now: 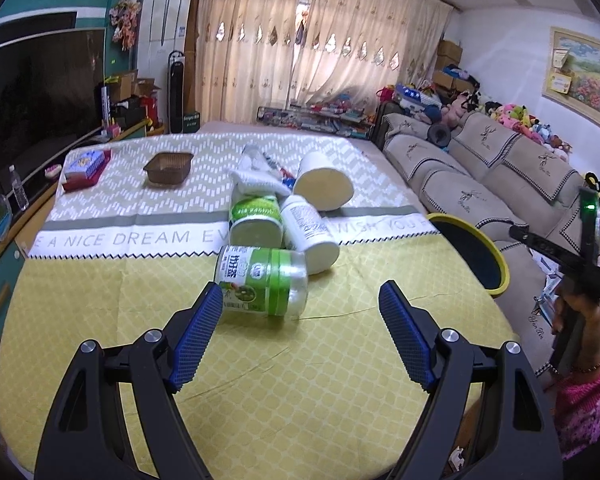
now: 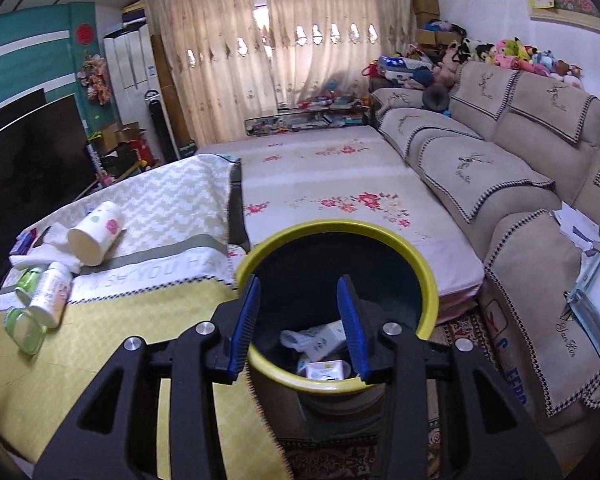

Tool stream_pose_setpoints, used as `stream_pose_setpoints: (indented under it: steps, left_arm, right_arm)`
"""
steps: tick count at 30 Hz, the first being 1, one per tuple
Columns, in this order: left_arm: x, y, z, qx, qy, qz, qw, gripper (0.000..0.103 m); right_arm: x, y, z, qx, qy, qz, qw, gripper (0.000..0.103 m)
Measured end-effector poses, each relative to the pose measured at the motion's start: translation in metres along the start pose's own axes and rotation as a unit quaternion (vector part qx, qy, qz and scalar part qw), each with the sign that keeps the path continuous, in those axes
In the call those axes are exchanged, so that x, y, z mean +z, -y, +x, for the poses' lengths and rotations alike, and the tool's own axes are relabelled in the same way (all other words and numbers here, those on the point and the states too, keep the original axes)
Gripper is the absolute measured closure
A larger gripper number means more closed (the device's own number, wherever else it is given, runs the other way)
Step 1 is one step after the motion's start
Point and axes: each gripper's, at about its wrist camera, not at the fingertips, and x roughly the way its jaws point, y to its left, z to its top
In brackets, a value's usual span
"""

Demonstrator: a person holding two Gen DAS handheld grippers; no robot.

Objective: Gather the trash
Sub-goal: 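Drop the white box into the bin with the right gripper, then grasp the green-lidded plastic jar with the left gripper and lift it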

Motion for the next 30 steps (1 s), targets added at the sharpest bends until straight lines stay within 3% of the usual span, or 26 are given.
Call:
stream_pose_setpoints:
  steps: [12, 30]
  left_arm:
    - [0.008, -0.009, 0.052, 0.041, -0.028, 0.031, 0.9983, 0.018]
    - [0.012, -0.008, 0.100, 0.046, -0.068, 0.040, 0.9958, 0.019]
  right_arm:
    - [-0.003, -0.021, -0.002, 0.026, -0.009, -0.017, 0.999, 0.064]
    - [-0.007, -0.026, 0.015, 0.038, -0.032, -0.022, 0.999, 0.063]
